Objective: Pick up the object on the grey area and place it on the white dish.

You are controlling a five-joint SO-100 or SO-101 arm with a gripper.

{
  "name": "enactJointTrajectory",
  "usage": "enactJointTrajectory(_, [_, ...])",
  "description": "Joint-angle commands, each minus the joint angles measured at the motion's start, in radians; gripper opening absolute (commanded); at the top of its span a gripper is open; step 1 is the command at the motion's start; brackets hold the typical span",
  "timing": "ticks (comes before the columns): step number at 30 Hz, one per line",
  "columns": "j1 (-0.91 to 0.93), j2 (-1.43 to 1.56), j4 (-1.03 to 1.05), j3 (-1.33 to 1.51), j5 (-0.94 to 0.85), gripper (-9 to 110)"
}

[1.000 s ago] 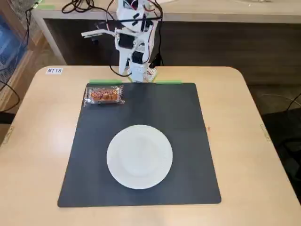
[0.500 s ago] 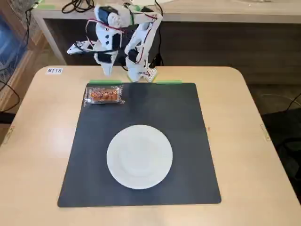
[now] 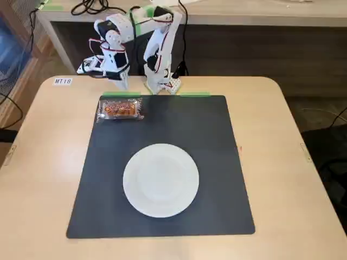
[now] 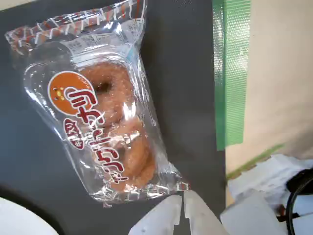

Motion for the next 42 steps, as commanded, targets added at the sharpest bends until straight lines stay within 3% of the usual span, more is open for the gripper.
enactJointTrajectory(1, [0.017,-0.044,-0.011,-0.055,-0.002,9])
enactJointTrajectory(9, [0.1,-0.018,-0.087,-0.055,-0.058,37])
enactJointTrajectory(15, [0.091,-0.049,-0.114,-0.055,-0.1,48])
enactJointTrajectory(24, [0.0,-0.179,-0.14,-0.084,-0.123,49])
enactJointTrajectory(42, [0.041,-0.348,-0.123,-0.141,-0.121,47])
